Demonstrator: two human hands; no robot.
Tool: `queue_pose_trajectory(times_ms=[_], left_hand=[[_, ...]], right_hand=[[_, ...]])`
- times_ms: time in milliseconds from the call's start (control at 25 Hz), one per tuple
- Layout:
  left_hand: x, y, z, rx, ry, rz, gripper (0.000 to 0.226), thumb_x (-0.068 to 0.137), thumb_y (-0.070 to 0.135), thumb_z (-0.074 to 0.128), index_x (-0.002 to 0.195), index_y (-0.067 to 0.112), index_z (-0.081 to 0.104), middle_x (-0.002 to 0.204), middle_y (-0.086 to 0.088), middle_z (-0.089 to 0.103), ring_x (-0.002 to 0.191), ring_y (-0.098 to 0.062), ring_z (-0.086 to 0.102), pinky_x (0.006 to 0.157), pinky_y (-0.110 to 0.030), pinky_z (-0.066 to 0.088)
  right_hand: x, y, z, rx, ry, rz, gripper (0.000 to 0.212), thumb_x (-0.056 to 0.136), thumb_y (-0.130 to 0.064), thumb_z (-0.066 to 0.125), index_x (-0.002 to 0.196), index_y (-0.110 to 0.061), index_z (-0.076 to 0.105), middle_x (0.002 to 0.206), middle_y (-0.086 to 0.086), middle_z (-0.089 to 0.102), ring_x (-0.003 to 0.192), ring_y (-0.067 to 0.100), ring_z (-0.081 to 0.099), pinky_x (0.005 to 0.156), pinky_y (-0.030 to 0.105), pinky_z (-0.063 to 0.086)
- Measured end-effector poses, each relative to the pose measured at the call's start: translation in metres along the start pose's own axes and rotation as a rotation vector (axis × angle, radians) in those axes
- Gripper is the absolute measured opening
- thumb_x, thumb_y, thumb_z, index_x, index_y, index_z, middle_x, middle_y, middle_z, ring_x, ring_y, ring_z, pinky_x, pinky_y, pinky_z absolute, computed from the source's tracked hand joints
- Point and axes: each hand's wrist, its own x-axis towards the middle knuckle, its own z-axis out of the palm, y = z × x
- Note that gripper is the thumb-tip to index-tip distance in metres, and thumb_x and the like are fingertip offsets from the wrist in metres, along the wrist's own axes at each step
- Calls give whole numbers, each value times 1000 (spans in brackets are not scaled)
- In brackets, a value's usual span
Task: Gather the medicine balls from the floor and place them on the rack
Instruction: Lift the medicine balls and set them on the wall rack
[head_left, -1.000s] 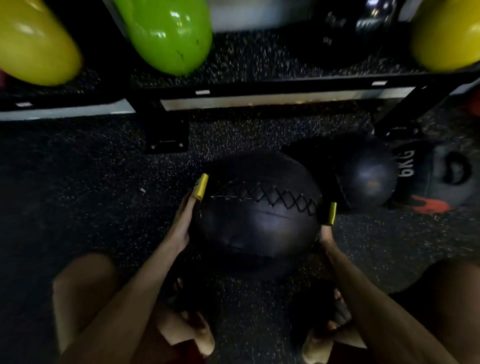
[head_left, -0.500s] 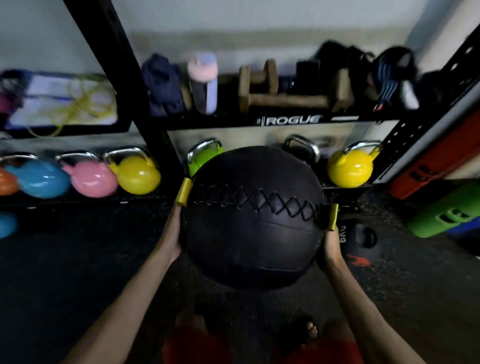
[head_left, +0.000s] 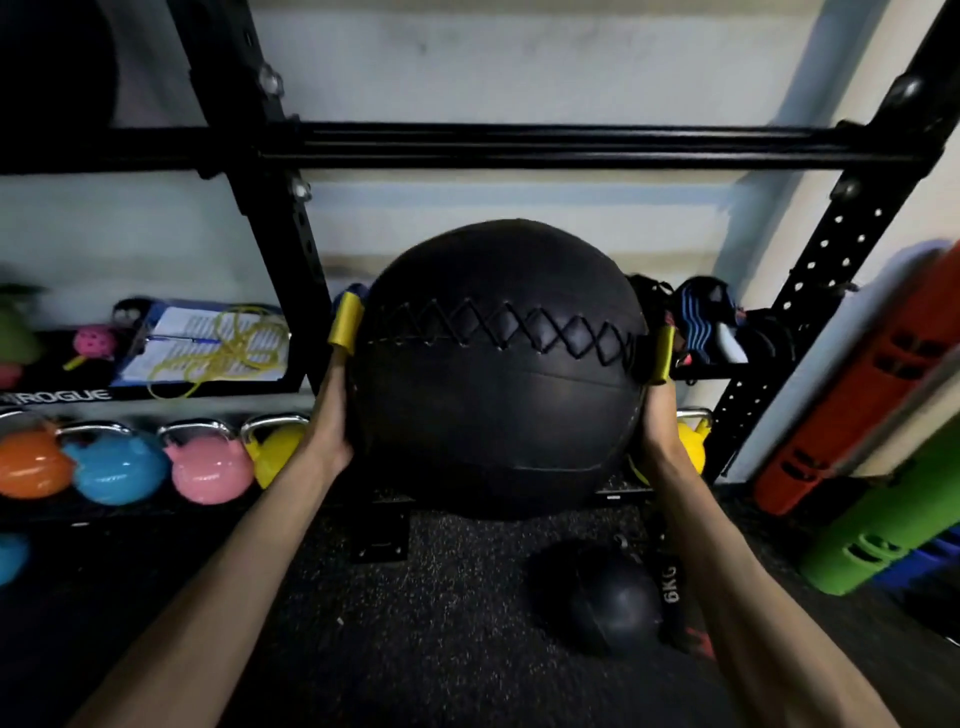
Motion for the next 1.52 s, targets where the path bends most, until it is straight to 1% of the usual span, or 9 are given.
queue_pose_trajectory(times_ms=[240,440,560,680,840,960,1200,1360,1520], left_hand=[[7,43,24,28,-1,100,46,103,49,35,120,20,66,104,3,77,94,-11,73,68,-21,58],[24,100,47,17,34,188,51,97,57,43,118,20,69,119,-4,72,96,-12,73,65,-22,58],[41,153,70,0,43,256,58,104,45,37,85,9,78,142,-18,55,73,-2,73,61,-15,54],[53,212,97,-40,-107,392,47,100,55,42,121,22,69,123,0,71,97,-12,73,76,-26,57],[106,290,105,-59,-83,489,56,88,59,62,131,24,64,126,-1,69,115,-22,67,96,-37,54],[157,326,90,-135,52,444,67,70,53,79,128,20,67,127,-7,69,113,-29,67,89,-41,56],[196,318,74,-98,119,466,38,77,48,59,100,23,76,108,-7,74,109,-29,67,79,-35,55],[190,317,85,59,187,804,38,86,50,60,114,27,72,118,2,71,116,-17,64,101,-41,51],[173,285,105,579,242,1269,58,97,46,49,148,21,40,152,6,40,140,-5,35,120,-36,27]], right_hand=[[16,-61,18,24,-2,-142,41,88,-65,49,90,-32,74,99,-7,70,98,19,60,97,44,45],[51,-119,34,-13,-95,-249,70,84,-80,43,116,-23,67,121,5,68,119,30,60,104,54,47],[69,-172,53,34,-122,-360,64,88,-72,45,113,-16,65,120,13,66,112,27,60,102,66,43],[81,-233,82,91,-154,-493,66,87,-72,49,135,-29,57,138,-1,59,132,14,52,111,51,40],[98,-288,132,164,-198,-681,48,100,-41,48,145,-24,48,136,-15,57,126,-5,52,115,31,38],[112,-295,169,90,-206,-785,51,101,-35,47,148,-16,42,135,-18,54,124,-11,49,111,19,37],[154,-267,215,-70,-153,-797,57,99,-53,42,151,-30,37,150,-19,42,136,-5,38,115,24,29],[166,-289,227,-119,-114,-760,53,104,-50,36,152,-29,35,150,-17,40,135,0,35,114,23,27],[193,-301,241,-135,-64,-672,56,101,-57,34,142,-22,48,142,-3,55,131,16,49,111,33,37]])
